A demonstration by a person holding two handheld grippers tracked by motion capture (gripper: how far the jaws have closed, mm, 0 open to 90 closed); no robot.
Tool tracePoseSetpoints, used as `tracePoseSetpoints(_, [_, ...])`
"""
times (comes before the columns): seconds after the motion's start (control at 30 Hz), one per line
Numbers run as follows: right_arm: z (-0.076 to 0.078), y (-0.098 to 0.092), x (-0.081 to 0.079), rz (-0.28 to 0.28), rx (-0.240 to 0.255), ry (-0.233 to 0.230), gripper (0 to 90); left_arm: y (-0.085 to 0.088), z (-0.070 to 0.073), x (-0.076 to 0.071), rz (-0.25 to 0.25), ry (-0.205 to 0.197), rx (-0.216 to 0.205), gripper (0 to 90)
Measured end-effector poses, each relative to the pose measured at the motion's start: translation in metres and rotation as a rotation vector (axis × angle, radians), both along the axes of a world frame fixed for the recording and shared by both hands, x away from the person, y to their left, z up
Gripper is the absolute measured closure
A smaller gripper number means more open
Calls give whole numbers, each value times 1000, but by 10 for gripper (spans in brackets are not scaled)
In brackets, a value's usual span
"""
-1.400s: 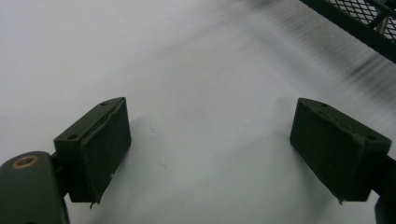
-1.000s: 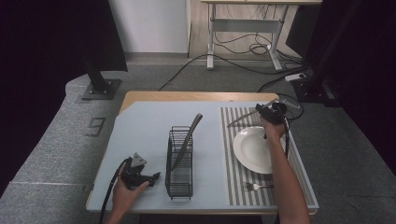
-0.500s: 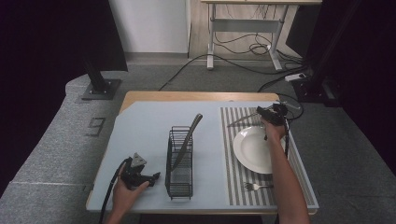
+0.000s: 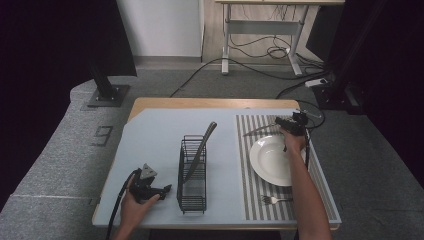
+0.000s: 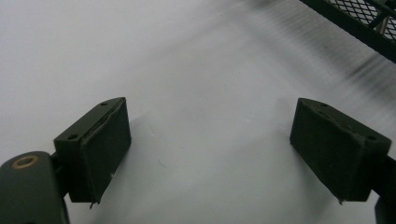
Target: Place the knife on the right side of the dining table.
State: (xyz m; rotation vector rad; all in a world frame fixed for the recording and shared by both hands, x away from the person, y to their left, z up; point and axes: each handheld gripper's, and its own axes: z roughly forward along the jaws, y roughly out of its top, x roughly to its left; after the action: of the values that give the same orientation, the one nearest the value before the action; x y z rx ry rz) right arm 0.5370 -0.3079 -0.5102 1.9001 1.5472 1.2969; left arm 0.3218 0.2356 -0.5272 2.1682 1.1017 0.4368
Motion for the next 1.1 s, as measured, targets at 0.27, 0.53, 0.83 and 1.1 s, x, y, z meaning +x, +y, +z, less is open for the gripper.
tracePoseSetpoints(0.27, [-2, 1, 1, -16, -14, 37, 519, 0, 0, 0, 0, 0, 0, 118])
tracePoseSetpoints(0.53, [-6, 1, 4, -16, -31, 114, 482, 0, 0, 0, 0, 0, 0, 118])
tracePoseSetpoints(0.83, [0, -1, 2, -36, -119, 153, 477, 0, 0, 0, 0, 0, 0, 118])
tracePoseSetpoints(1.1, [19, -3, 11, 49, -260, 108, 458, 0, 0, 0, 0, 0, 0, 118])
